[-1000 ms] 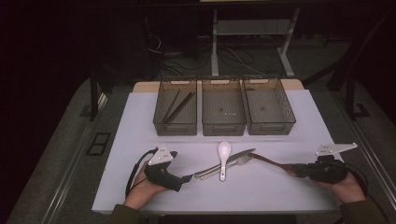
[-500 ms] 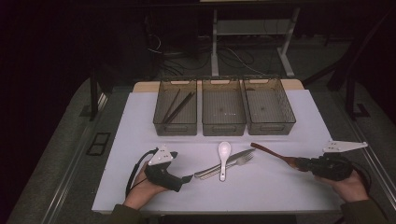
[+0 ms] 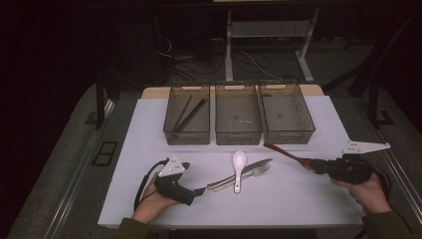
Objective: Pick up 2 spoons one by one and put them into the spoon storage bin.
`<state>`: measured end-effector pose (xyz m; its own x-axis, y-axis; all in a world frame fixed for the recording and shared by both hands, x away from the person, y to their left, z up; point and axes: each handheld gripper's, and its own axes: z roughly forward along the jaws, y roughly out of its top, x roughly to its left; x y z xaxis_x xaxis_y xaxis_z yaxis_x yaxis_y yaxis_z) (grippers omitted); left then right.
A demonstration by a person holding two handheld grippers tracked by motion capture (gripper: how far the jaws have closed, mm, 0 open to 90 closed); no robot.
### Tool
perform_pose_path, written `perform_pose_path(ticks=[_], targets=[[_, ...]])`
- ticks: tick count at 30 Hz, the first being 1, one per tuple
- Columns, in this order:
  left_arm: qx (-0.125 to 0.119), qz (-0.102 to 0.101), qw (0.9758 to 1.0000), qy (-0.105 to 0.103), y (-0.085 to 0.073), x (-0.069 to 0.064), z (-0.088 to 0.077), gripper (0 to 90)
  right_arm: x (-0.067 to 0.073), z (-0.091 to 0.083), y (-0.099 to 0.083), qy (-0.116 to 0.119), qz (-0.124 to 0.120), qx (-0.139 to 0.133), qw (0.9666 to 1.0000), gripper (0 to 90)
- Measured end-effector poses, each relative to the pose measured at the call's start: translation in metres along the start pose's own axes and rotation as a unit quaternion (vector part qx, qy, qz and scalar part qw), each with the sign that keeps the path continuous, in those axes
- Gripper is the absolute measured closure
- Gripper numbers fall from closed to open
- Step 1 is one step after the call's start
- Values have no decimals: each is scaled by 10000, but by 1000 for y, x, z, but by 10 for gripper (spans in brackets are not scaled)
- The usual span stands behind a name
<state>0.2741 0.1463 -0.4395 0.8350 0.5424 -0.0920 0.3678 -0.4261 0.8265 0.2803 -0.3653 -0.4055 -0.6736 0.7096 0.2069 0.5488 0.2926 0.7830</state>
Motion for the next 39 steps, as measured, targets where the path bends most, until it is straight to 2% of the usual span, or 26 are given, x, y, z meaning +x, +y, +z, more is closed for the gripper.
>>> perform_pose_path(ticks=[16,39], targets=[[35,21,10000,-25,-1,0,1,0,-5,9,33,-123,46,-242,9996,820],[16,6,10000,-52,0,0,2,0,0,50,80,-237,-133,-335,9991,820]])
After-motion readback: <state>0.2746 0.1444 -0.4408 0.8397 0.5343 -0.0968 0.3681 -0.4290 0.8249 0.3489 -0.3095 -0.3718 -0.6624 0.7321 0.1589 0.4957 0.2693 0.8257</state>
